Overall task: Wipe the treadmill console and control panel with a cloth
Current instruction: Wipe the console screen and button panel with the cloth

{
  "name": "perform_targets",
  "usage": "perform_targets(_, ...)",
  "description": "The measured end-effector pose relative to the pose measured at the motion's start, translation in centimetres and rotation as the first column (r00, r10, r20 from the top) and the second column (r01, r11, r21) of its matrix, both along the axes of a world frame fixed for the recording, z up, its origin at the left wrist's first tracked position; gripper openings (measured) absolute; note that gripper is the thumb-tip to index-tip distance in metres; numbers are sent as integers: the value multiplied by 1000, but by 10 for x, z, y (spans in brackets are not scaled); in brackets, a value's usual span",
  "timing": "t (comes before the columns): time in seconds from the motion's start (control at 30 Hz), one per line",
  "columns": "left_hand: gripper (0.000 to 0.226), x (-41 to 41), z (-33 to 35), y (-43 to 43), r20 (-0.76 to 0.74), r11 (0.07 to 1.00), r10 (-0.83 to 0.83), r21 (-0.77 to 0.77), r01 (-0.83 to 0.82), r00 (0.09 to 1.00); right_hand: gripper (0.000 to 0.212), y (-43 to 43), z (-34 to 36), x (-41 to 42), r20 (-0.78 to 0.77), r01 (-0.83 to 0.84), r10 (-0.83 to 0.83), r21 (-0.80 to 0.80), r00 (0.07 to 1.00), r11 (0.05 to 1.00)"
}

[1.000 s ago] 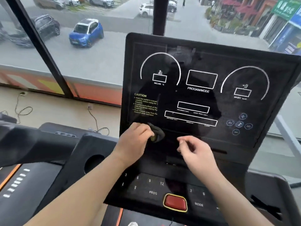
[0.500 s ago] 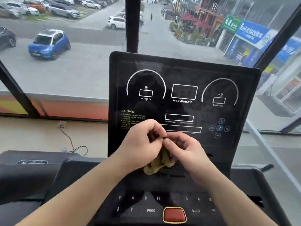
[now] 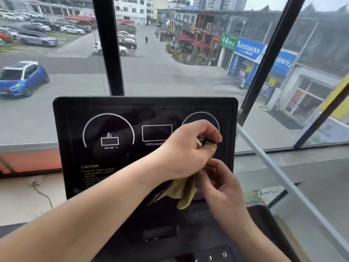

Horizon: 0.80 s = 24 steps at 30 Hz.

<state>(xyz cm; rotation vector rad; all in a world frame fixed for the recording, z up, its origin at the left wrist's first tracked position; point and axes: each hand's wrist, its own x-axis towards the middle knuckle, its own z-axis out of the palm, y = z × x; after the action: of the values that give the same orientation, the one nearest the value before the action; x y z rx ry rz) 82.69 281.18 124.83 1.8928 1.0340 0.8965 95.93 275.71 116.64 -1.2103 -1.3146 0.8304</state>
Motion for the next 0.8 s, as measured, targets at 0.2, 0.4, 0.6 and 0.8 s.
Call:
perform_targets(0.2, 19, 30, 30, 16, 216, 994, 92, 45, -104, 972, 24, 30, 23, 15, 100, 286, -326, 288, 940, 914)
perform_targets(0.4, 35, -14, 3, 27, 70, 898, 332, 283, -338, 941, 21, 121, 12, 36, 650, 106, -382, 422, 657, 901)
perform_targets(0.6, 44, -84, -42, 22, -25, 842, 398, 407, -354, 917, 30, 161, -16, 24, 691, 2, -487, 575, 534, 818)
perform_targets(0.8, 43, -155, -76, 17, -276, 709, 591, 626, -325, 758, 59, 158, -12, -45, 799, -145, -472, 553, 372, 821)
